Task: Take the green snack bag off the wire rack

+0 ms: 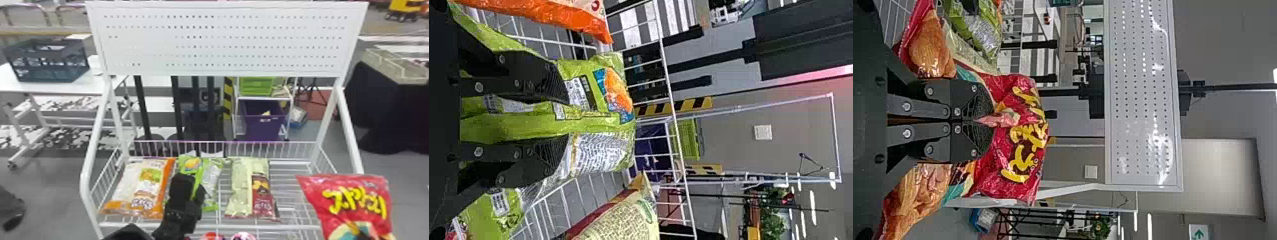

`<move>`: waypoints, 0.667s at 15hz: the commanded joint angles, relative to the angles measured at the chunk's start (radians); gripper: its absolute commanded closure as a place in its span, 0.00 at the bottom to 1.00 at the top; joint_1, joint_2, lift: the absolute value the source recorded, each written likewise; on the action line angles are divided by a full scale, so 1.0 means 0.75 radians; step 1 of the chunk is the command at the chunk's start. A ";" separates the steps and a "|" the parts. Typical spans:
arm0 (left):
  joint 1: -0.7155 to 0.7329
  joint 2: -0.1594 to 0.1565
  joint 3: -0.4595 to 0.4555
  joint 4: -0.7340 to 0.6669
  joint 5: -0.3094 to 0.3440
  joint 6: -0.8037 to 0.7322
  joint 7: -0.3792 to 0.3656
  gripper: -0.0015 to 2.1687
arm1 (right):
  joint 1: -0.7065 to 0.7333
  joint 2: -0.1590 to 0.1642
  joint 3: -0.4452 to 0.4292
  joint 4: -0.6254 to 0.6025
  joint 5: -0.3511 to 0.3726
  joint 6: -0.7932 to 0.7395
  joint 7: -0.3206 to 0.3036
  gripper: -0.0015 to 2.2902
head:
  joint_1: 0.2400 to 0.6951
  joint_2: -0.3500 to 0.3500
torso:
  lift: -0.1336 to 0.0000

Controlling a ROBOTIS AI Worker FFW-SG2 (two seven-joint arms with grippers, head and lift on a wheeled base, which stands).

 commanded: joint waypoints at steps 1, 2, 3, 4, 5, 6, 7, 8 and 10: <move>0.021 0.008 0.004 -0.038 -0.003 0.002 0.035 0.99 | 0.003 -0.004 -0.001 -0.005 -0.002 0.000 0.000 0.97 | 0.57 0.50 | 1.00; 0.033 0.012 0.006 -0.065 -0.005 0.002 0.041 0.99 | 0.005 -0.006 -0.001 -0.007 -0.002 -0.004 0.000 0.97 | 0.57 0.50 | 1.00; 0.058 0.022 0.008 -0.106 -0.007 0.002 0.051 0.99 | 0.007 -0.008 -0.003 -0.009 -0.002 -0.004 0.000 0.97 | 0.57 0.50 | 1.00; 0.089 0.033 0.021 -0.165 -0.011 -0.002 0.062 0.99 | 0.007 -0.008 -0.003 -0.009 -0.004 -0.004 0.000 0.97 | 0.57 0.50 | 1.00; 0.148 0.051 0.060 -0.261 -0.030 -0.002 0.072 0.99 | 0.009 -0.010 -0.003 -0.011 -0.004 -0.008 0.000 0.97 | 0.57 0.50 | 1.00; 0.201 0.065 0.090 -0.347 -0.044 -0.002 0.086 0.99 | 0.009 -0.010 -0.003 -0.011 -0.004 -0.008 0.000 0.97 | 0.57 0.50 | 1.00; 0.263 0.092 0.125 -0.449 -0.069 -0.002 0.104 0.99 | 0.009 -0.010 -0.003 -0.011 -0.004 -0.008 0.000 0.97 | 0.57 0.50 | 1.00; 0.328 0.117 0.166 -0.554 -0.089 -0.006 0.115 0.99 | 0.011 -0.010 -0.001 -0.013 -0.004 -0.008 0.000 0.97 | 0.57 0.50 | 1.00; 0.459 0.155 0.256 -0.728 -0.126 -0.015 0.139 0.99 | 0.011 -0.010 0.005 -0.015 -0.002 -0.008 0.000 0.97 | 0.57 0.50 | 1.00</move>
